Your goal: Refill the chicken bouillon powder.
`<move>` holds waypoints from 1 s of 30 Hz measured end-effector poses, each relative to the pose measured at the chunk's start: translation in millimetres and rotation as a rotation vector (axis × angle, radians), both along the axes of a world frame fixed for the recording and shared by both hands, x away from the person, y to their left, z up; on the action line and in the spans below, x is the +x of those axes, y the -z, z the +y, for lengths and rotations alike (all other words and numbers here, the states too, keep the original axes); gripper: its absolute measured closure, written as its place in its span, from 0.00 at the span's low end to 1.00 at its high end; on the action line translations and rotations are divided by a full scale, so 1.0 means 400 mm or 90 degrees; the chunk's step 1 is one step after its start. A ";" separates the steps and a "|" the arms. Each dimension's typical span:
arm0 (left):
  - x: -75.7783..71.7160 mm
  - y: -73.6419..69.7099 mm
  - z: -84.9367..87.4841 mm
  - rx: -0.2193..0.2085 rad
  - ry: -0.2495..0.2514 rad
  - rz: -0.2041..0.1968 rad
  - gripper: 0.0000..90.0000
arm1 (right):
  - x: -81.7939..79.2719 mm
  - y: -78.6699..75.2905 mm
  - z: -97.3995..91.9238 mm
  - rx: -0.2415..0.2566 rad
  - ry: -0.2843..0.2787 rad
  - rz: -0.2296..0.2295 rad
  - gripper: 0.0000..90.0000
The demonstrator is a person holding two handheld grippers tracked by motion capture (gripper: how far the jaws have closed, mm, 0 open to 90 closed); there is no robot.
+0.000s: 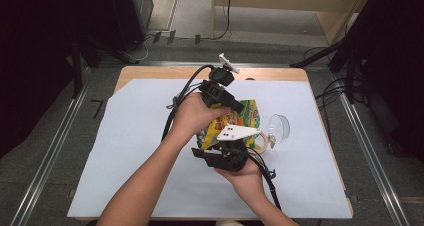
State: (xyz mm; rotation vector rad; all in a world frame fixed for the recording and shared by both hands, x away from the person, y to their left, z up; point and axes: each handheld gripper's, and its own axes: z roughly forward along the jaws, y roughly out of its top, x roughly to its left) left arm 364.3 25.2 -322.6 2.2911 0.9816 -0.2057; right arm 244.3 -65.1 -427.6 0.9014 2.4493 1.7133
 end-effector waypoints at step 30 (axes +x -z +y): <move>-0.001 -0.006 0.003 -0.004 -0.008 -0.012 0.91 | 0.002 -0.007 0.000 0.001 0.003 0.000 0.75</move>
